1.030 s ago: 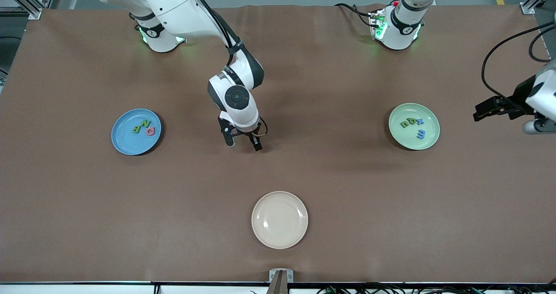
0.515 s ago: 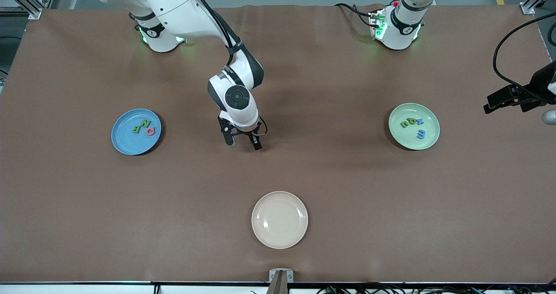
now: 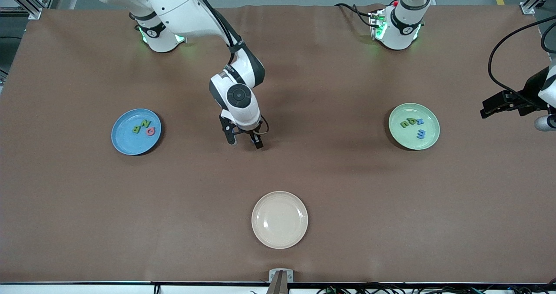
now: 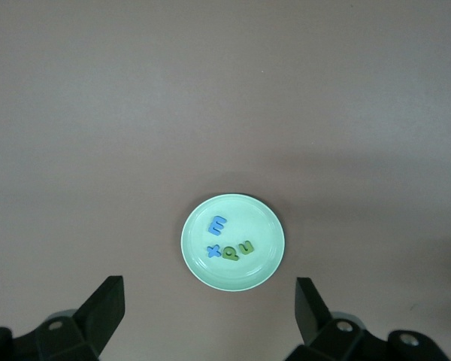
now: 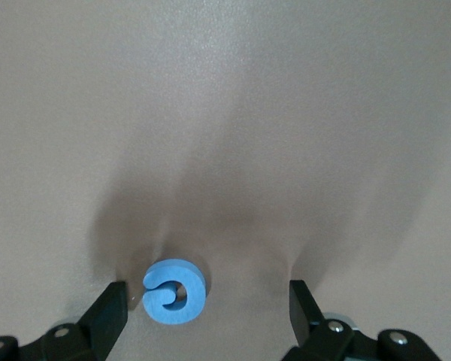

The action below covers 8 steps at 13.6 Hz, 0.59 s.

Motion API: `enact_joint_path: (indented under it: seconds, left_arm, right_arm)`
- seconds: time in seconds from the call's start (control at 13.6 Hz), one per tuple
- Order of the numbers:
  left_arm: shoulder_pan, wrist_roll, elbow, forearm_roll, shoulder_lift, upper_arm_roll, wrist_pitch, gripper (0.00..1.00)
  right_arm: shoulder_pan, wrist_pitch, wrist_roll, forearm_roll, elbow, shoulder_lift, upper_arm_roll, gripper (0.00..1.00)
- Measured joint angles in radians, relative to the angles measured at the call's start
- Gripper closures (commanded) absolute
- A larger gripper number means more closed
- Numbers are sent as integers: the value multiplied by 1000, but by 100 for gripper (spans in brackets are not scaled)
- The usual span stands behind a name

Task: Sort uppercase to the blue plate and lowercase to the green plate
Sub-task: 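Lower the right gripper around the blue C while the left gripper withdraws, then close the right gripper on the blue C and lift it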

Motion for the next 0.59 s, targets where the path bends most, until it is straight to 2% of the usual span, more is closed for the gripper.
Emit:
enact_joint_path:
  seconds: [0.15, 0.37, 0.44, 0.59]
  left_arm:
    - [-137, 0, 1, -22, -9, 138, 0, 0]
    - [-294, 1, 1, -34, -16, 293, 0, 0]
    - [-324, 1, 1, -34, -17, 322, 0, 0]
    - [-338, 1, 1, -35, -19, 338, 0, 0]
  right_arm:
    - [1, 0, 0, 0, -2, 0, 0, 9]
    - [1, 0, 0, -2, -3, 0, 0, 15]
    - [1, 2, 0, -2, -3, 0, 0, 19]
    - [1, 5, 0, -3, -2, -1, 0, 30]
